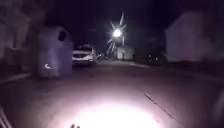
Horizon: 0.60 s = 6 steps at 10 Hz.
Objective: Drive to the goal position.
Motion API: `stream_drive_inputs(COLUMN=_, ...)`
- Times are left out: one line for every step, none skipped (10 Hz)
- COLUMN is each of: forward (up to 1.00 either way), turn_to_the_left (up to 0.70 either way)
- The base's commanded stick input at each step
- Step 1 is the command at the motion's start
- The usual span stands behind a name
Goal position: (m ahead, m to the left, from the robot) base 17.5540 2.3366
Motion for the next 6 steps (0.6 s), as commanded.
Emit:
stream_drive_inputs(forward=1.0, turn_to_the_left=0.0)
stream_drive_inputs(forward=1.0, turn_to_the_left=0.0)
stream_drive_inputs(forward=1.0, turn_to_the_left=0.0)
stream_drive_inputs(forward=1.0, turn_to_the_left=0.0)
stream_drive_inputs(forward=1.0, turn_to_the_left=0.0)
stream_drive_inputs(forward=1.0, turn_to_the_left=0.0)
